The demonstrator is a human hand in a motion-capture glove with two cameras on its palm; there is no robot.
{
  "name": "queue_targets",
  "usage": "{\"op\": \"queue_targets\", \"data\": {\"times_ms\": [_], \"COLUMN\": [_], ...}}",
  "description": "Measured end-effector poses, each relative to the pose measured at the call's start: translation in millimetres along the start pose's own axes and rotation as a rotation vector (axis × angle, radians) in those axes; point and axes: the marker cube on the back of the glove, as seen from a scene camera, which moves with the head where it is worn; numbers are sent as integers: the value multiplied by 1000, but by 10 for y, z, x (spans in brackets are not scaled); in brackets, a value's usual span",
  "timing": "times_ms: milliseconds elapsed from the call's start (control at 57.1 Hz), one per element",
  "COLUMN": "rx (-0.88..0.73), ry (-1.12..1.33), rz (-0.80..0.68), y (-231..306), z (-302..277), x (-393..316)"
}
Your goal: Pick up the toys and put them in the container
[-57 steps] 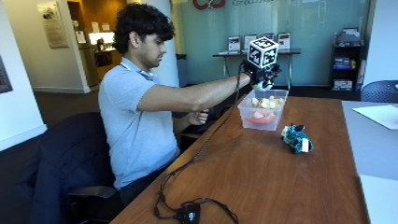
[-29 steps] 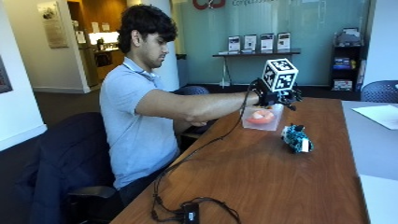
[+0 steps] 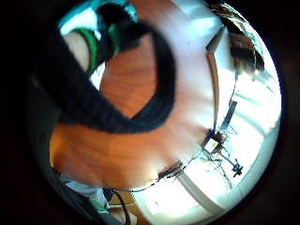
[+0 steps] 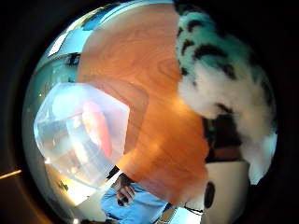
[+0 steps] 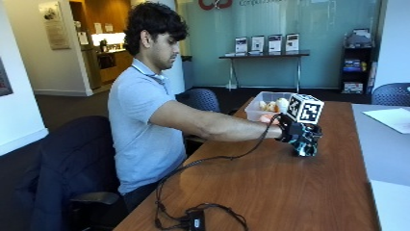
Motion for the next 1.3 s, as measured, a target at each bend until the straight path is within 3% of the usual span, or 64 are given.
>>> {"op": "queue_targets", "data": {"times_ms": [88, 368, 508, 771, 946, 1122, 1297], "rx": [164, 420, 477, 357, -129, 31, 55], "ry": [-28, -357, -397, -305, -184, -116, -124], "rz": [-39, -112, -237, -438, -418, -344, -236], "y": [-18, 229, 408, 583, 731, 1023, 1290], "z": [-95, -911, -1407, -1519, -1162, -913, -580], "x": [-16, -120, -650, -1725, -1808, -1220, -435]}}
